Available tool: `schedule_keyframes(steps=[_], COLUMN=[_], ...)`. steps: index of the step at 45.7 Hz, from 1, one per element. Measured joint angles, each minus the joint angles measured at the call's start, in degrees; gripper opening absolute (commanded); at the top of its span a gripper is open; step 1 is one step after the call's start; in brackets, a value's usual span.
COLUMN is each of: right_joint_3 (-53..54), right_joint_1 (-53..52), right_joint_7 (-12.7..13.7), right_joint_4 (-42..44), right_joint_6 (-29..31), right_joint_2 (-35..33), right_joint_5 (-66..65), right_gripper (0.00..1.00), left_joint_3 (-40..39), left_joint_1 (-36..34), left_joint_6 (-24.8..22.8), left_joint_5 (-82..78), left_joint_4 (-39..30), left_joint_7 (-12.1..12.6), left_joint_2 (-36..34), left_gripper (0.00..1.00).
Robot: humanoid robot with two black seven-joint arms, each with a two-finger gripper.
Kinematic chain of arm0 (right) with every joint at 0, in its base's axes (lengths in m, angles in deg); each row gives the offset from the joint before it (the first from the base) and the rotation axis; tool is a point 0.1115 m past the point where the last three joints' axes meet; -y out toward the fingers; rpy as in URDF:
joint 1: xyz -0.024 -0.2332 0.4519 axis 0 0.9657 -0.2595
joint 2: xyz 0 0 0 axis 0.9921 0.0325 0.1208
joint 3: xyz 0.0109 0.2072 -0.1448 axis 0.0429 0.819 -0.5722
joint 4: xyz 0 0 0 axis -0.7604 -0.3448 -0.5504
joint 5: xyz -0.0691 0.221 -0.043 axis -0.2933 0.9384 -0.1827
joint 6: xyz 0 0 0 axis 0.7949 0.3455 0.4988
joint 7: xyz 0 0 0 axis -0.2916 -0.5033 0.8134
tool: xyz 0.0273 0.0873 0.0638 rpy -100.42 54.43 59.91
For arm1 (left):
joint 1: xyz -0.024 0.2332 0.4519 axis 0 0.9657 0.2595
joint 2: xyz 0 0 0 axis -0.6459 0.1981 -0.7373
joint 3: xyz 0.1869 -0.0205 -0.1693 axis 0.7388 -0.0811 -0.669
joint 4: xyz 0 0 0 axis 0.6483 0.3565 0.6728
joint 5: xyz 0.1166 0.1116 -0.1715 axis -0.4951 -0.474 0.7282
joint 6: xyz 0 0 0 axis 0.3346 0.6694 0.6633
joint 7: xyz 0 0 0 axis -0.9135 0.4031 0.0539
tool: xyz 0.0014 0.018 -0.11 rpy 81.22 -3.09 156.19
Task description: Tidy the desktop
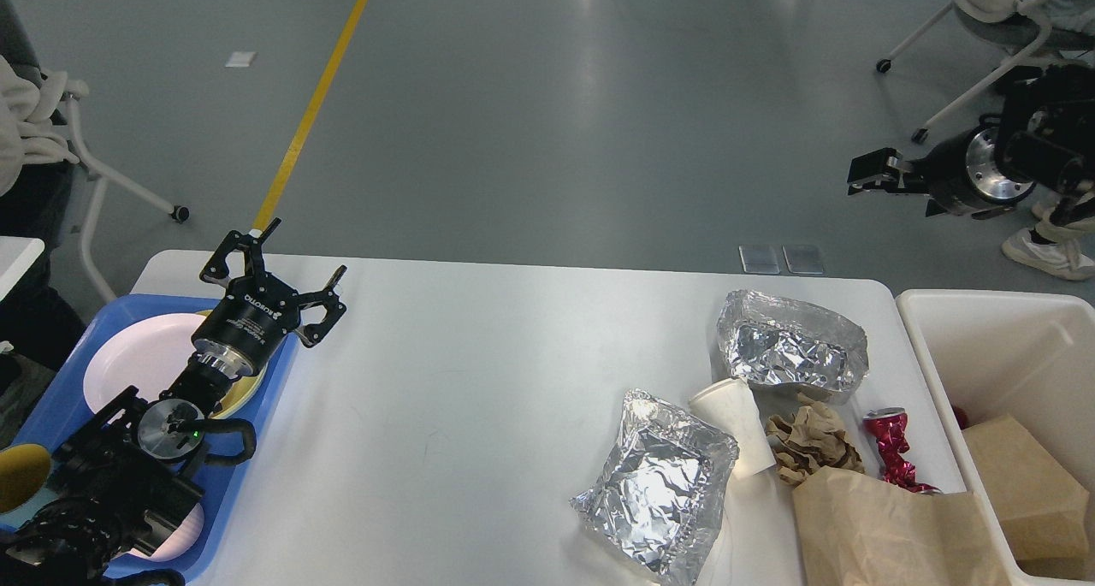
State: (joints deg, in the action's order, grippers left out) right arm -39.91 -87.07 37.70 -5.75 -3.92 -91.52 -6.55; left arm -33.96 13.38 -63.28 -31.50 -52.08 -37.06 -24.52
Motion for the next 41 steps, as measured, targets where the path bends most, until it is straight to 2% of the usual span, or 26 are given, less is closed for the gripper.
schedule_keyframes(steps=[10, 30, 41], right_joint_3=[-5.5, -4.8, -4.5], right_joint_1=[-0.8, -3.5, 2.0], right_joint_7=[0.0, 0.1, 0.0], right_joint_4=[-0.3, -1.2, -0.2], right_joint_6=[2.7, 3.1, 1.2], right_joint_2=[-0.2, 0.4, 4.3], right_joint_5=[0.0, -0.2, -0.6], right_gripper=[1.0, 1.0, 1.0], left_joint_3=[0.0, 0.0, 0.0], left_joint_1=[0.0, 0.0, 0.0], left_joint_6=[0.0, 0.0, 0.0], left_joint_5=[0.0, 0.0, 0.0], left_joint_4=[0.0, 0.0, 0.0], left_joint_7=[0.0, 0.0, 0.0], left_joint_2=[0.0, 0.0, 0.0], left_gripper=[0.97, 0.97, 0.97])
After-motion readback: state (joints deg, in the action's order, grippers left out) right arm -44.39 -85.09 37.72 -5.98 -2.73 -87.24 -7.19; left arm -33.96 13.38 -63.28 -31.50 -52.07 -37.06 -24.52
